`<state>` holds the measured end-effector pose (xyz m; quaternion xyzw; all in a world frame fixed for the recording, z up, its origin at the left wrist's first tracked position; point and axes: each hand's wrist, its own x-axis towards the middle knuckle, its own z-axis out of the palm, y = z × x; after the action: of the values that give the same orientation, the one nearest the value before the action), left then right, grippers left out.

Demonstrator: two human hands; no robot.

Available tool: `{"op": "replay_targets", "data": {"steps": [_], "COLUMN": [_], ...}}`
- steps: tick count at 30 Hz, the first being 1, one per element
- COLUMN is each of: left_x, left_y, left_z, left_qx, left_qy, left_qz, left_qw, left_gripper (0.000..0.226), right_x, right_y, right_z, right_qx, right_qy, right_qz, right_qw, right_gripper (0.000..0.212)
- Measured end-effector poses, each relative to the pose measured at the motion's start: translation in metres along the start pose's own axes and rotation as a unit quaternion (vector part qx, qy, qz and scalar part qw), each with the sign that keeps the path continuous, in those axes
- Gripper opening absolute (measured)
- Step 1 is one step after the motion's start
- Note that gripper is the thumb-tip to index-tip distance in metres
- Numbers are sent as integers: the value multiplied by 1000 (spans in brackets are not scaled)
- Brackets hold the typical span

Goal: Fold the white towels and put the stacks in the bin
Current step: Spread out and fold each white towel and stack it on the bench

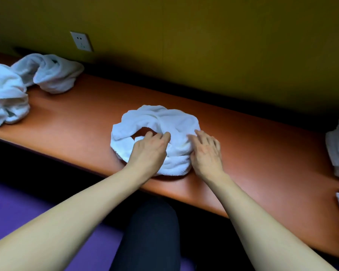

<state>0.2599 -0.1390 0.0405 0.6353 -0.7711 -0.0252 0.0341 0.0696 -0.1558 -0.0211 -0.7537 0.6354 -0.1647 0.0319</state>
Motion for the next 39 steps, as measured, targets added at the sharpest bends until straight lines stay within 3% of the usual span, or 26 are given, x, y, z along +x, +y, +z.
{"op": "replay_targets", "data": {"steps": [2, 4, 6, 8, 12, 16, 18, 21, 24, 26, 30, 33, 36, 39], "left_x": [16, 23, 21, 17, 7, 1, -1, -5, -16, -13, -10, -15, -24, -32], "left_y": [-5, -13, -15, -12, -6, 4, 9, 21, 49, 59, 51, 44, 46, 48], "left_z": [10, 25, 34, 35, 27, 18, 10, -15, -51, -72, -116, -149, -180, -209], "left_qx": [-5, -25, -31, -11, 94, 76, 55, -72, -288, -348, -352, -296, -262, -270], "left_qy": [-24, -97, -143, -138, -157, -140, -111, -78, -113, -77, -18, -23, -28, -56], "left_qz": [43, 60, 56, 54, 55, 61, 103, 171, 137, 114, 103, 118, 135, 141], "left_qw": [999, 993, 988, 989, 982, 985, 987, 979, 941, 927, 930, 948, 955, 951], "left_gripper": [46, 53, 56, 58, 64, 40, 29, 24, 24, 25, 40, 28, 37, 40], "right_x": [4, 3, -2, -9, -23, -36, -41, -41, -38, -36, -43, -55, -66, -72], "right_y": [2, 6, 14, 24, 36, 40, 41, 39, 34, 32, 39, 48, 53, 58], "right_z": [-1, -3, -10, -20, -44, -78, -97, -132, -171, -198, -247, -276, -294, -306], "right_qx": [0, 19, 52, 81, 133, 166, 199, 299, 344, 354, 304, 215, 103, 45], "right_qy": [-46, -57, -48, -42, -42, -38, -22, 21, 68, 99, 115, 71, 17, 40], "right_qz": [-7, -14, -26, -30, -12, 34, 35, 46, 39, 33, 28, 3, -30, -19], "right_qw": [999, 998, 997, 995, 990, 985, 979, 953, 936, 929, 945, 974, 994, 998], "right_gripper": [33, 22, 17, 16, 12, 11, 11, 11, 10, 10, 6, 14, 9, 12]}}
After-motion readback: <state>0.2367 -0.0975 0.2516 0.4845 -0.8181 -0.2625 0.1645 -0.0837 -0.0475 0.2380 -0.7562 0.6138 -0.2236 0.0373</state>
